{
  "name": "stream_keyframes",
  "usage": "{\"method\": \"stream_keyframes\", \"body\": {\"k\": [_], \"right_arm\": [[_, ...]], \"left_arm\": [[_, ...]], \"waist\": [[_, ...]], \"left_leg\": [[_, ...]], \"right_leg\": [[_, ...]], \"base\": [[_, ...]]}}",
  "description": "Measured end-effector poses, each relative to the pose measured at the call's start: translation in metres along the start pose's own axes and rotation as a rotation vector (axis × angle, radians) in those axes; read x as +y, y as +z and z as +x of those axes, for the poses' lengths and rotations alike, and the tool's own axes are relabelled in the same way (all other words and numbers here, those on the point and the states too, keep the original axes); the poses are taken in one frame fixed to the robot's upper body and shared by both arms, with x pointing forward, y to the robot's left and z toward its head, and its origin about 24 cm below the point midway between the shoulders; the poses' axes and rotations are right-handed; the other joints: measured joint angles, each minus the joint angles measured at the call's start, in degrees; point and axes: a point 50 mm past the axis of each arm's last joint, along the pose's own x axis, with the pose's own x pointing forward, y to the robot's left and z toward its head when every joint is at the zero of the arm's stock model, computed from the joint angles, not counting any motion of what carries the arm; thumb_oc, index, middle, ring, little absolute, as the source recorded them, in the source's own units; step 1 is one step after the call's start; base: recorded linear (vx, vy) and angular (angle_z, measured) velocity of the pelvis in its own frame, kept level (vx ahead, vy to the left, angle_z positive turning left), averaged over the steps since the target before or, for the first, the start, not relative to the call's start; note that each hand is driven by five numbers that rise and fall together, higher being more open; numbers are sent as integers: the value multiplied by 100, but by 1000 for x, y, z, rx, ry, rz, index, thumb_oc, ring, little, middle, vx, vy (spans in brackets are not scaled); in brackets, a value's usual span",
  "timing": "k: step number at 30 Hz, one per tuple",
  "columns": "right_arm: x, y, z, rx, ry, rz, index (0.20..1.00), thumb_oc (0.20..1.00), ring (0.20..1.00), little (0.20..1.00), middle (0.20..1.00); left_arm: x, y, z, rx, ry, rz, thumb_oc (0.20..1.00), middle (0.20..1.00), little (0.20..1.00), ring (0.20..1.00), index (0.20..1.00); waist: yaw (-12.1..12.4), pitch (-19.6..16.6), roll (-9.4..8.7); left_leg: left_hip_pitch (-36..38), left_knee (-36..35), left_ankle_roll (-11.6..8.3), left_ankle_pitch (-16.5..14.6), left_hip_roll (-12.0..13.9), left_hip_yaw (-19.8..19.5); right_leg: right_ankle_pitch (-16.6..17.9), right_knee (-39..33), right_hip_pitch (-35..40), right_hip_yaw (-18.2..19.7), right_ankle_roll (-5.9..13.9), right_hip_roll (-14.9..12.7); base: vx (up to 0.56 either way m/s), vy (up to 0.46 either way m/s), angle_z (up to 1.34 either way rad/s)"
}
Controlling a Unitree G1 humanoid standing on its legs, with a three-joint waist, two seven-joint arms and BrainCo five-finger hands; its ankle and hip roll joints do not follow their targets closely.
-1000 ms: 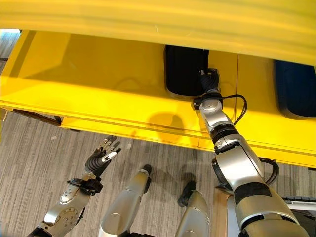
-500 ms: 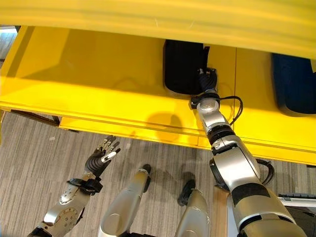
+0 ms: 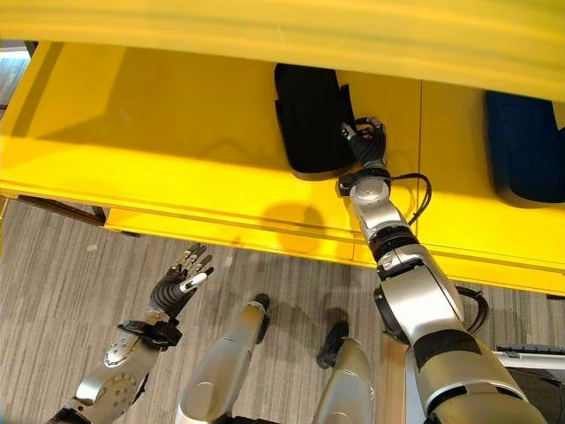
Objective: Move parts from the plastic box to the shelf.
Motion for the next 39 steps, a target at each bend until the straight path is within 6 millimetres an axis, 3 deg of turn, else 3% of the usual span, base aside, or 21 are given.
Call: {"method": "stream_keyframes", "body": {"k": [8, 17, 21, 29, 32, 39], "right_arm": [[11, 15, -11, -108, 47, 43, 1000, 1000, 1000, 1000, 1000], [10, 9, -34, -180, 46, 71, 1000, 1000, 1000, 1000, 1000], [-2, 8, -49, -221, 10, 120, 1000, 1000, 1000, 1000, 1000], [-10, -2, -61, -221, -30, 150, 1000, 1000, 1000, 1000, 1000], [-2, -2, -63, -210, -19, 176, 1000, 1000, 1000, 1000, 1000], [10, 28, -50, -288, 28, 176, 1000, 1000, 1000, 1000, 1000]], "left_arm": [[2, 1, -1, -6, 8, 1, 1000, 1000, 1000, 1000, 1000], [6, 5, -1, -27, 24, 3, 1000, 1000, 1000, 1000, 1000], [5, 3, -2, -26, 28, -9, 1000, 1000, 1000, 1000, 1000], [6, 4, -2, -31, 31, -9, 1000, 1000, 1000, 1000, 1000], [6, 5, -2, -34, 34, -9, 1000, 1000, 1000, 1000, 1000], [10, 4, -5, -32, 50, -7, 1000, 1000, 1000, 1000, 1000]], "waist": [[-100, 62, -102], [-142, 173, -232], [-228, 281, -257], [-232, 295, -264], [-226, 295, -264], [-109, 295, -265]], "left_leg": [[-87, 24, -3, 2, 3, 39], [-146, 118, 81, -60, 0, 108], [-155, 119, 61, -56, 2, 124], [-171, 132, 61, -68, 2, 133], [-173, 156, 60, -74, 2, 135], [-188, 164, 42, -64, -10, 121]], "right_leg": [[2, 71, -123, 42, 0, 29], [-3, 156, -205, 110, -3, -23], [-5, 164, -225, 115, -5, -27], [-9, 176, -243, 120, -7, -32], [-11, 202, -247, 127, -7, -34], [-11, 219, -248, 111, -6, -39]], "base": [[-1, 2, -1], [1, -1, -3], [0, 0, 0], [0, 0, 0], [0, 0, 0], [0, 0, 0]]}}
